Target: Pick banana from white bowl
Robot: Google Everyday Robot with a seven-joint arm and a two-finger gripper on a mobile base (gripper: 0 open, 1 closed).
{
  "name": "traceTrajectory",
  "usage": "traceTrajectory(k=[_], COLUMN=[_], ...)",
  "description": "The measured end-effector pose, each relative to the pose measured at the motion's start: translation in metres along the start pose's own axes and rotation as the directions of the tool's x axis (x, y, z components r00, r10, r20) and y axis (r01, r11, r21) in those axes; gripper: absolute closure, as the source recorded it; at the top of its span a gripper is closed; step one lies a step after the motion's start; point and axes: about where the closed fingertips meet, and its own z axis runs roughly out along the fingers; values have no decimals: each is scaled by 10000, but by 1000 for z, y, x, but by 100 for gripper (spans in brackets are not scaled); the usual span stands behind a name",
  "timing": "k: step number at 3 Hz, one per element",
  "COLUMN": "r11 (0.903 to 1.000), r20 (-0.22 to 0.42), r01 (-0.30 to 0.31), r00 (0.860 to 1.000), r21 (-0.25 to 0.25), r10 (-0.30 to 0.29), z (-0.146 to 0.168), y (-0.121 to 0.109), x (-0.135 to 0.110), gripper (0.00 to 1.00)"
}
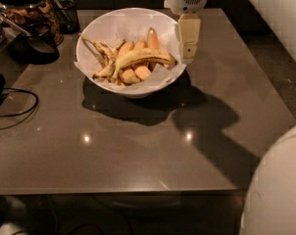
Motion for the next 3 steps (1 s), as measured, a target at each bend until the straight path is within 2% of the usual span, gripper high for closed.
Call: traceTrajectory(k=[1,3], r11=[9984,9875], r20=[34,211], r01=[-523,-1489], r00=[9986,9884], r21=[-233,-524], r10=[524,1502], z=[13,25], y=[-7,-17], x=[-2,-8], gripper=[1,38])
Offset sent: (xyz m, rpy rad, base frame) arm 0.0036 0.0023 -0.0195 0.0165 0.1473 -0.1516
